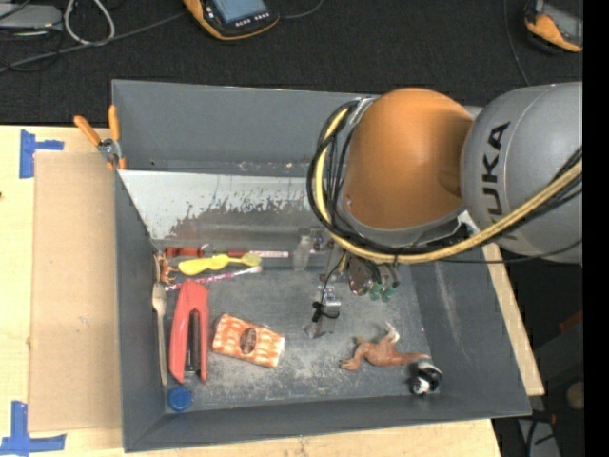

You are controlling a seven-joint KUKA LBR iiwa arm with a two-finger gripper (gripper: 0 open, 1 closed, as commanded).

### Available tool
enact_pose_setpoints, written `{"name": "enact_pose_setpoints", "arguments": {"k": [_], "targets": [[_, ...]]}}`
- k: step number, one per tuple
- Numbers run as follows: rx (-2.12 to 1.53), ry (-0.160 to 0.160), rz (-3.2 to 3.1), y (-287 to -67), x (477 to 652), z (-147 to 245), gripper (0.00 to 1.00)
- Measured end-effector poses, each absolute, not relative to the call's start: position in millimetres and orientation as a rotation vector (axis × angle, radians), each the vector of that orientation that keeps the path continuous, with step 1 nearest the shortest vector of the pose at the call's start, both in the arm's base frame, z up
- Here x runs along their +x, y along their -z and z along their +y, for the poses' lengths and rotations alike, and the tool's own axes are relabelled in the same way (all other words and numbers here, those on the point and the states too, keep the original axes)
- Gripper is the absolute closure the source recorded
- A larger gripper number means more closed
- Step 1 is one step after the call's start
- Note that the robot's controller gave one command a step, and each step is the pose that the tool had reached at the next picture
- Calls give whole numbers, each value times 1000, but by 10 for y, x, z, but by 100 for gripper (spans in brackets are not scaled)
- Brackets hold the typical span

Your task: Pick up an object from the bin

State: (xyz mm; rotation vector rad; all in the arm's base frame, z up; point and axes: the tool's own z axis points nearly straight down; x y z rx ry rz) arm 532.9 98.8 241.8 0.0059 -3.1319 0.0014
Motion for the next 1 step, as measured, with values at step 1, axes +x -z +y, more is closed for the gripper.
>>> {"name": "enact_pose_setpoints", "arguments": {"k": [1], "targets": [[0, 0, -3140, -2461, 5342, 982, 0]]}}
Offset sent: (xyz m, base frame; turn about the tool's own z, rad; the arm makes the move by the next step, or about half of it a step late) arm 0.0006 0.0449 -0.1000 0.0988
